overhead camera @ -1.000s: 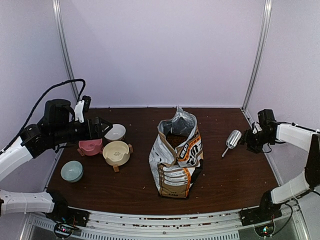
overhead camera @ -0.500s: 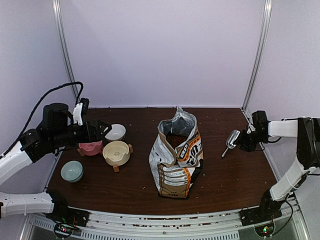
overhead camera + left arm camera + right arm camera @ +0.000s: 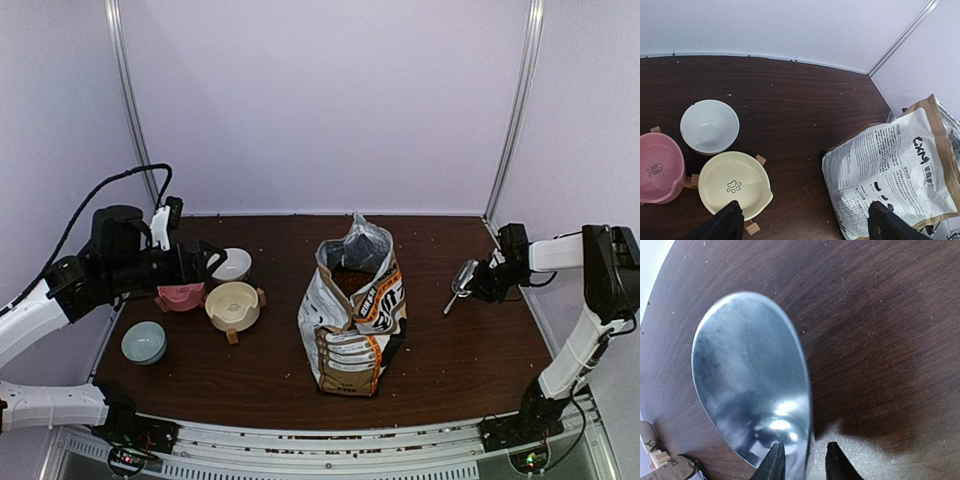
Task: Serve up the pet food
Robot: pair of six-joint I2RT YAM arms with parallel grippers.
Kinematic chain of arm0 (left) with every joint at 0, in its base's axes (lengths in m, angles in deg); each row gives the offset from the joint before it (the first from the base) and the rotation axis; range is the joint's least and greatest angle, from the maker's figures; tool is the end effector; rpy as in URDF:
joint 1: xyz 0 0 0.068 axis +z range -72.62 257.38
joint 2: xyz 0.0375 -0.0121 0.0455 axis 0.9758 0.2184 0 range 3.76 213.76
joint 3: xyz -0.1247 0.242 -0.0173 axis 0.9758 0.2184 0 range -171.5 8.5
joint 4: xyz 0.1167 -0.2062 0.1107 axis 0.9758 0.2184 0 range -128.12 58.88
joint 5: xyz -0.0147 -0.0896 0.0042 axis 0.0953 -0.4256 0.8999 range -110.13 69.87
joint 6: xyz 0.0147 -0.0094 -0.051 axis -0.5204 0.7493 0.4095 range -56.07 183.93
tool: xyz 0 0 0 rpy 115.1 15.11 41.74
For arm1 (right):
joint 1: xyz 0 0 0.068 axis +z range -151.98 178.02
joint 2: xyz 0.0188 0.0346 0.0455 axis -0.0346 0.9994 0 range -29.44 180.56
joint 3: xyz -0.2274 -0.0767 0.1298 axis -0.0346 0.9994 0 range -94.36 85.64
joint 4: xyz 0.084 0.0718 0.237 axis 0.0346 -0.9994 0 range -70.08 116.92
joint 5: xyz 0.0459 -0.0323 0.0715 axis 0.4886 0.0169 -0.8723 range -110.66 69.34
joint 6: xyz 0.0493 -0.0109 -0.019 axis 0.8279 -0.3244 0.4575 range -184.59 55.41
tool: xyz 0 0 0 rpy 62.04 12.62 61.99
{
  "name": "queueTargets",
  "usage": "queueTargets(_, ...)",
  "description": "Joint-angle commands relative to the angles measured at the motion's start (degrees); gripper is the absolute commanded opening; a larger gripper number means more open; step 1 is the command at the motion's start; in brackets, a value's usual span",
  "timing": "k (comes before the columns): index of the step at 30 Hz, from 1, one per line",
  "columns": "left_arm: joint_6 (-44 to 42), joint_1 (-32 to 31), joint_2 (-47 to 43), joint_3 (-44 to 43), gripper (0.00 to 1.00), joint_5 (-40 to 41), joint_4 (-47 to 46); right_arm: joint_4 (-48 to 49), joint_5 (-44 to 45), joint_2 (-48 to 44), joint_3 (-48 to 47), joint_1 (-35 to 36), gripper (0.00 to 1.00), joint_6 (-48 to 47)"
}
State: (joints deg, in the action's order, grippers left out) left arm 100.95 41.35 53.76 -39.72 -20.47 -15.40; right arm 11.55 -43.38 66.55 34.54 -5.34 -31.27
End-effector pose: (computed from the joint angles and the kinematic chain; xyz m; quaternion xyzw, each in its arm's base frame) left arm 0.1591 -0.1159 0.3227 -0.0057 0.8410 -0.3240 0.4333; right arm 0.3168 -0.0047 0.1529 0.2502 0.9154 0.2489 0.1938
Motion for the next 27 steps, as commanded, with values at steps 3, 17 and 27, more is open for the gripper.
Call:
queueTargets(3, -0.42, 0.39, -0.11, -0.65, 0.89, 0.34, -2.69, 2.29, -0.30, 1.88, -1.76, -0.33, 0.24, 1.31)
queueTargets(17, -0.90, 0.39, -2.15, 0.65, 0.89, 1.20, -2.51, 3.29, 0.30, 2.23, -1.67, -0.34, 0.08, 2.11)
queueTargets(27, -2.76, 0.44, -3.27, 0.52, 0.89, 1.75, -4.45, 3.21, -1.50, -1.92, 0.04, -0.34, 0.00, 3.55)
